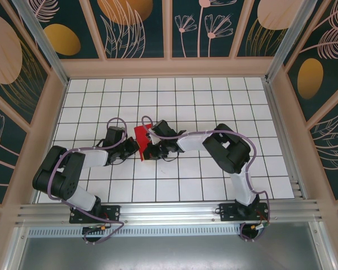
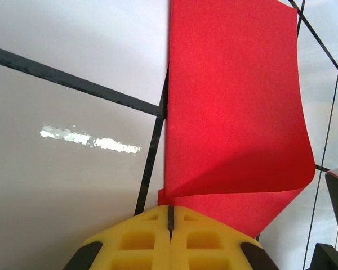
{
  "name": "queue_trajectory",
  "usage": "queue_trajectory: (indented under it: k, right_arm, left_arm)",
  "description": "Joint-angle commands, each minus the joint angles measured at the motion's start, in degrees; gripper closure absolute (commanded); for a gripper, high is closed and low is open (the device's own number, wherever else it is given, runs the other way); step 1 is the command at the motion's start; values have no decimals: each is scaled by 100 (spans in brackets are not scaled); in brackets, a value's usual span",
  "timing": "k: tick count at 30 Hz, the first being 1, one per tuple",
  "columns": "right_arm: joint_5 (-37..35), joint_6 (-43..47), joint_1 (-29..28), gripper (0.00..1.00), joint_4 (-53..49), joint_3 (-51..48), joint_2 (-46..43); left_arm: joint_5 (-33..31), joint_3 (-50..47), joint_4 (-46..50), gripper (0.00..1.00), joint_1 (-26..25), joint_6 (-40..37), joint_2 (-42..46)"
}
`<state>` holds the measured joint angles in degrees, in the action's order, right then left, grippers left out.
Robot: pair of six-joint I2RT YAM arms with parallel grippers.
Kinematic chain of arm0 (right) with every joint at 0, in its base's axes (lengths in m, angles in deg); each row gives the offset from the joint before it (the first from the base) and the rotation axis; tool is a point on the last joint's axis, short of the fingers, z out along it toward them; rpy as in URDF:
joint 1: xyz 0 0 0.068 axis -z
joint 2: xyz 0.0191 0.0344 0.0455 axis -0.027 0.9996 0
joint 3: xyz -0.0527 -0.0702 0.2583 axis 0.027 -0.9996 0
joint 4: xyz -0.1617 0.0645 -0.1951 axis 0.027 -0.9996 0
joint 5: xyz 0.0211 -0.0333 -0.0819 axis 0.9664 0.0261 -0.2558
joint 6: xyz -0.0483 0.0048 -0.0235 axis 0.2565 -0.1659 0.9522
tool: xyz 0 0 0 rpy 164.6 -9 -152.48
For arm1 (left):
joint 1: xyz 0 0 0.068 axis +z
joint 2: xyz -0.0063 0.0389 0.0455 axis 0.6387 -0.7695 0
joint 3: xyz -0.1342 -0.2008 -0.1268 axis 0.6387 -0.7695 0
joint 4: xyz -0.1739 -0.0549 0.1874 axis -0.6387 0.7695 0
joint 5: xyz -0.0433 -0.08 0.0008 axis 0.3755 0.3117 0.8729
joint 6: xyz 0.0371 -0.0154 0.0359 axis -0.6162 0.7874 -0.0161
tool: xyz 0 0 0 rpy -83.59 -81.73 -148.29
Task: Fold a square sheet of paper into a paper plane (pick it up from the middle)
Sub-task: Third fold the triangle at the center of the table.
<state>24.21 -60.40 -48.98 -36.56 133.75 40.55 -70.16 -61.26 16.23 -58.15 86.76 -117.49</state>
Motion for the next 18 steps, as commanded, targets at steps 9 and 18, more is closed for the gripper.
queue_trajectory:
  k: [9,18]
  right_arm:
    - [-110,209,-122,95,-3,30,-382]
    - [-127,253,-212,95,-207,361,67]
  left_arm:
    - [-222,-41,173,100,-21,-29,25]
    - [-222,-43,173,100,-17,-30,26]
